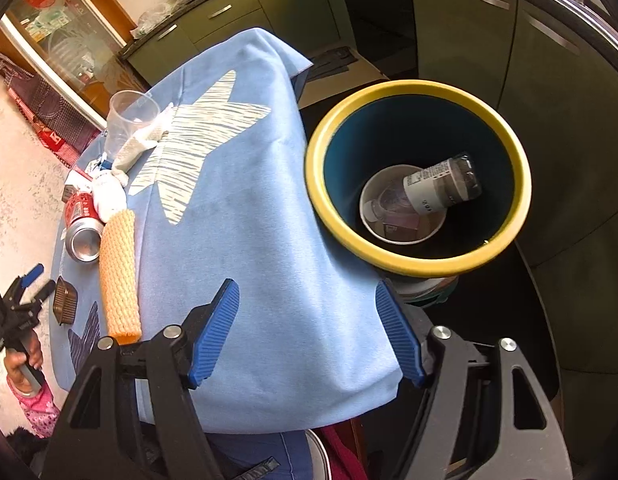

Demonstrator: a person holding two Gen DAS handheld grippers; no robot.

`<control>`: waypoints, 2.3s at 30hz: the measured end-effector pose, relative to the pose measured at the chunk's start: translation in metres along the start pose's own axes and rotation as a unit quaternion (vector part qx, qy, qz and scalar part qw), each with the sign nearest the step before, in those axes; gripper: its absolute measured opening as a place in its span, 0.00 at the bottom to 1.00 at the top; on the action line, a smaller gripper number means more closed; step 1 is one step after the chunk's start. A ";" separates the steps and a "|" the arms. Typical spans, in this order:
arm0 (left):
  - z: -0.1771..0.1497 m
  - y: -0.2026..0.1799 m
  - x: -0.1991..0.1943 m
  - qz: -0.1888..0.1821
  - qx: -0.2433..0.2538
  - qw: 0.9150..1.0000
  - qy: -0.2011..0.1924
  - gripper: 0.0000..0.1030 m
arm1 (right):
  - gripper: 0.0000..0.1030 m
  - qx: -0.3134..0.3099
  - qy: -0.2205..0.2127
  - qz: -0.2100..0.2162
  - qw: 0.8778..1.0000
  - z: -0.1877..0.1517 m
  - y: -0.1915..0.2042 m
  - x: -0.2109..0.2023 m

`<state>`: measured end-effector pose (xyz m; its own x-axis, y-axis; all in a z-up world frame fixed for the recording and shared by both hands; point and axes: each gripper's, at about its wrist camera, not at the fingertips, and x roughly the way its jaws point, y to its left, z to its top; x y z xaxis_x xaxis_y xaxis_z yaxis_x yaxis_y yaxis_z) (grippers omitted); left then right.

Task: Collect trash
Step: 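Grasp the brown plastic tray with the left gripper and lift it, then carry the brown tray over the bin and open the left gripper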

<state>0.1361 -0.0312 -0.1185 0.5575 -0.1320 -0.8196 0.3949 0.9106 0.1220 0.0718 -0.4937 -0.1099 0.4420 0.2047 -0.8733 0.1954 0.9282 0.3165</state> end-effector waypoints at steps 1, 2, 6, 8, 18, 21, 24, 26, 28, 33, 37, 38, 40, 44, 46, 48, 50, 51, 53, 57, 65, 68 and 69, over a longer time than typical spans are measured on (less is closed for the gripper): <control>-0.003 -0.002 0.002 0.000 0.005 1.000 0.004 0.95 | 0.65 -0.002 0.000 0.003 1.000 0.000 0.002 0.000; -0.005 -0.003 0.003 0.000 0.007 1.000 0.007 0.95 | 0.65 -0.005 0.000 0.004 1.000 0.000 0.004 0.000; -0.011 -0.010 0.008 -0.011 0.010 1.000 0.020 0.95 | 0.65 -0.016 -0.003 0.007 1.000 -0.003 0.012 -0.002; -0.013 -0.011 0.010 -0.012 0.013 1.000 0.022 0.95 | 0.65 -0.019 -0.004 0.007 1.000 -0.004 0.014 -0.003; -0.012 -0.019 0.004 0.013 0.049 0.999 0.006 0.95 | 0.65 -0.019 -0.001 0.012 1.000 -0.007 0.015 -0.002; -0.011 -0.021 0.006 0.019 0.065 0.998 0.008 0.95 | 0.65 -0.019 0.000 0.013 1.000 -0.007 0.015 0.000; -0.011 -0.019 0.013 0.000 0.068 0.997 0.021 0.95 | 0.65 -0.021 0.000 0.014 1.000 -0.007 0.015 0.001; -0.011 -0.018 0.017 -0.003 0.070 0.997 0.024 0.95 | 0.65 -0.022 0.001 0.014 1.000 -0.008 0.015 0.001; -0.011 -0.014 0.022 -0.008 0.071 0.997 0.026 0.95 | 0.65 -0.021 0.001 0.014 1.000 -0.008 0.015 0.001; -0.010 -0.007 0.028 -0.046 0.063 0.996 0.040 0.68 | 0.65 -0.019 0.001 0.014 1.000 -0.008 0.014 0.001; -0.009 -0.011 0.018 -0.035 0.075 0.996 0.031 0.67 | 0.65 -0.020 0.001 0.015 1.000 -0.008 0.014 0.002; -0.007 -0.014 0.013 -0.038 0.077 0.996 0.026 0.67 | 0.65 -0.020 0.001 0.016 1.000 -0.008 0.014 0.002; -0.003 -0.021 0.004 -0.045 0.084 0.995 0.016 0.67 | 0.65 -0.019 -0.002 0.016 1.000 -0.009 0.013 0.001; 0.018 -0.046 -0.015 -0.071 0.105 0.992 -0.006 0.68 | 0.65 -0.012 -0.013 0.015 1.000 -0.011 0.006 -0.004; 0.037 -0.068 -0.022 -0.089 0.125 0.988 -0.016 0.68 | 0.65 -0.002 -0.022 0.011 1.000 -0.014 -0.003 -0.008; 0.056 -0.091 -0.024 -0.108 0.144 0.983 -0.023 0.68 | 0.65 0.007 -0.031 0.005 0.999 -0.017 -0.012 -0.013; 0.074 -0.117 -0.024 -0.129 0.161 0.978 -0.027 0.68 | 0.65 0.021 -0.037 0.002 0.999 -0.022 -0.025 -0.019; 0.086 -0.136 -0.024 -0.143 0.175 0.974 -0.030 0.68 | 0.65 0.028 -0.041 0.000 0.999 -0.025 -0.033 -0.021; 0.104 -0.166 -0.021 -0.159 0.196 0.967 -0.035 0.68 | 0.65 0.042 -0.048 -0.007 0.998 -0.029 -0.048 -0.027; 0.147 -0.241 -0.008 -0.199 0.230 0.952 -0.030 0.68 | 0.65 0.072 -0.060 -0.012 0.996 -0.040 -0.079 -0.037; 0.210 -0.369 0.054 -0.231 0.267 0.936 0.008 0.68 | 0.65 0.129 -0.069 -0.018 0.989 -0.060 -0.134 -0.046; 0.222 -0.394 0.078 -0.220 0.265 0.939 0.015 0.81 | 0.65 0.141 -0.073 -0.018 0.987 -0.061 -0.145 -0.047; 0.229 -0.399 0.087 -0.216 0.260 0.941 0.015 0.84 | 0.65 0.142 -0.074 -0.017 0.987 -0.062 -0.147 -0.048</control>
<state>0.1938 -0.4958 -0.1102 0.2456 -0.4280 -0.8697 0.8886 0.4580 0.0255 -0.0321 -0.6204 -0.1378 0.5491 0.1075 -0.8288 0.4415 0.8048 0.3968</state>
